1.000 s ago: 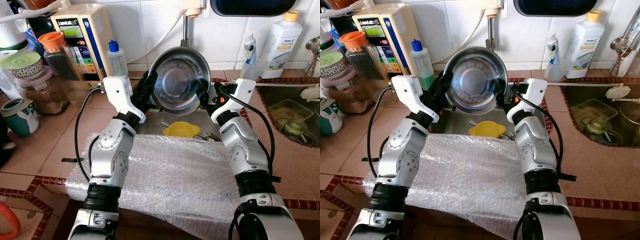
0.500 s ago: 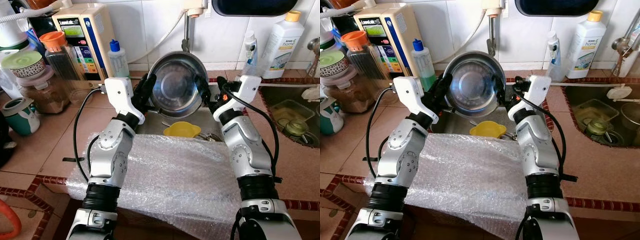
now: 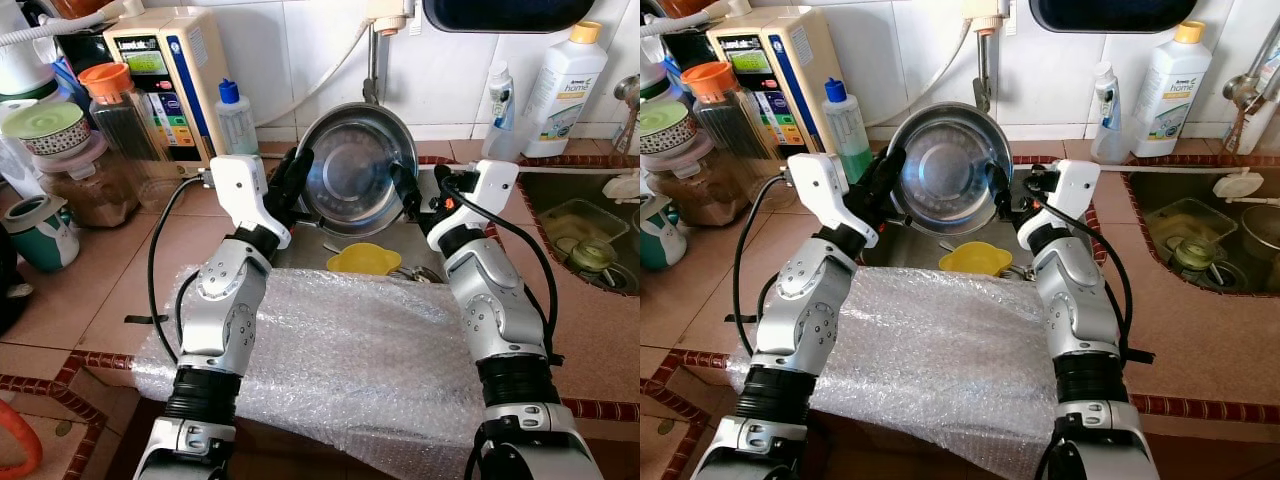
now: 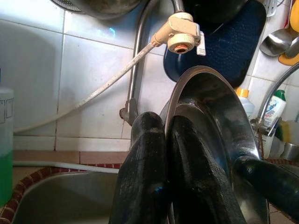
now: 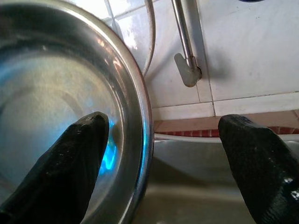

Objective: Kitchen organization

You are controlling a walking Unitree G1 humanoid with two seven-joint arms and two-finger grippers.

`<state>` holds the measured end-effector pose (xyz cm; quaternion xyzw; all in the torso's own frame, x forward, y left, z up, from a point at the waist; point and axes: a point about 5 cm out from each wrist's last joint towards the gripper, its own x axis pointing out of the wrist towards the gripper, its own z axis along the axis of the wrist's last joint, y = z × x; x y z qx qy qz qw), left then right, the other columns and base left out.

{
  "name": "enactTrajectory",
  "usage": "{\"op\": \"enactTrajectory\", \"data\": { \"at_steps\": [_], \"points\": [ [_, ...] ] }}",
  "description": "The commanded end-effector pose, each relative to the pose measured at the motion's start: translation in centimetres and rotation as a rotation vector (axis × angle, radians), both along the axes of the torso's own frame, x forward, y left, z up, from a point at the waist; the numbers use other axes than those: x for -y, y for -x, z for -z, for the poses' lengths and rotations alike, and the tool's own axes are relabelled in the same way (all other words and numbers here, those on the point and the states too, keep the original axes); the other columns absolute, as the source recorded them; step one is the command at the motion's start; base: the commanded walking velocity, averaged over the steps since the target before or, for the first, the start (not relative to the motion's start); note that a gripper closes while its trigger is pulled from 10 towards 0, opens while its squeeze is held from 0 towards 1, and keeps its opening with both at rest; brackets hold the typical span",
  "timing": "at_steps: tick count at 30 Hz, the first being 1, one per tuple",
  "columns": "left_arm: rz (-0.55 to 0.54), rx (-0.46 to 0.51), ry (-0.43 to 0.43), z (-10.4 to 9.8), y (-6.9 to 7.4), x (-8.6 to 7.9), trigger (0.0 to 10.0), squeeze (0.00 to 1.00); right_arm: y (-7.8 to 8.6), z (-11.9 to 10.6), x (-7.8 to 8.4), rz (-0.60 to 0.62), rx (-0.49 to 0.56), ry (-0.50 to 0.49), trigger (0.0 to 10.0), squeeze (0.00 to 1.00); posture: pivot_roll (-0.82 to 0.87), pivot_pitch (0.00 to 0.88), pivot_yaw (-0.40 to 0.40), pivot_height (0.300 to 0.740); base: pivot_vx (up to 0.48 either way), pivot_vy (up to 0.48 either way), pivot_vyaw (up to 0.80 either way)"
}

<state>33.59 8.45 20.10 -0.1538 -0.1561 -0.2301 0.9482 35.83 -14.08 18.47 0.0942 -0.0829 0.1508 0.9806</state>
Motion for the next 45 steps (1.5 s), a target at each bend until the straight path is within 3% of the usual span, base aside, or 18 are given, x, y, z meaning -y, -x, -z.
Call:
{"op": "enactTrajectory", "data": {
  "at_steps": [1, 10, 12, 13, 14, 30, 31, 32, 33, 41, 45],
  "points": [
    [-0.014, 0.004, -0.004, -0.1, -0.1, -0.4, 10.0, 0.0, 0.0, 0.3, -0.4, -0.007, -0.01, 0.036, 0.0, 0.0, 0.0, 0.0, 0.111, 0.74, 0.0, 0.0, 0.0],
    [-0.007, 0.0, 0.001, 0.0, -0.1, -0.1, 10.0, 0.0, 0.1, 0.2, -0.3, -0.004, -0.003, 0.031, 0.0, 0.0, 0.0, 0.0, 0.109, 0.74, 0.0, 0.0, 0.0],
    [-0.006, -0.001, 0.0, 0.0, -0.1, -0.1, 10.0, 0.0, 0.1, 0.2, -0.3, 0.002, 0.001, 0.058, 5.7, 0.0, 0.0, 0.0, 0.109, 0.74, 0.0, 0.0, 0.0],
    [-0.006, -0.002, -0.002, 0.1, -0.1, -0.1, 10.0, 0.0, 0.1, 0.1, -0.3, 0.01, 0.007, 0.079, 9.5, 0.0, 0.0, 0.0, 0.109, 0.74, 0.0, 0.0, 0.0],
    [-0.006, -0.002, -0.002, 0.1, -0.1, -0.1, 10.0, 0.0, 0.2, 0.1, -0.4, 0.009, 0.009, 0.082, 10.0, 0.0, 0.0, 0.0, 0.111, 0.74, 0.0, 0.0, 0.0],
    [-0.011, -0.004, -0.003, 0.2, -0.1, -0.2, 10.0, 0.0, 0.1, -0.1, -0.7, 0.01, 0.026, 0.135, 10.0, 0.0, 0.0, 0.0, 0.105, 0.74, 0.0, 0.0, 0.0],
    [-0.011, -0.004, -0.003, 0.2, -0.1, -0.2, 10.0, 0.0, 0.1, -0.2, -0.8, 0.0, 0.031, 0.118, 10.0, 0.27, 0.0, 0.0, 0.105, 0.74, 0.0, 0.0, 0.0],
    [-0.012, -0.004, -0.003, 0.2, -0.1, -0.2, 10.0, 0.0, 0.1, -0.3, -0.8, -0.007, 0.034, 0.109, 10.0, 0.27, 0.0, 0.0, 0.105, 0.74, 0.0, 0.0, 0.0],
    [-0.012, -0.004, -0.003, 0.2, -0.1, -0.2, 10.0, 0.0, 0.2, -0.4, -0.8, -0.01, 0.041, 0.103, 10.0, 1.0, 0.0, 0.0, 0.105, 0.74, 0.0, 0.0, 0.0],
    [-0.025, -0.006, -0.011, 0.2, -0.3, -0.6, 10.0, 0.0, 0.6, -2.0, -0.6, 0.01, 0.106, 0.083, 10.0, 1.0, 0.0, 0.0, 0.108, 0.74, 0.0, 0.0, 0.0],
    [-0.093, 0.0, -0.038, -0.1, -1.1, -1.8, 10.0, 0.0, 1.3, -2.2, -0.1, 0.019, 0.126, 0.116, 10.0, 1.0, 0.0, 0.0, 0.111, 0.74, 0.0, 0.0, 0.0]
  ]
}}
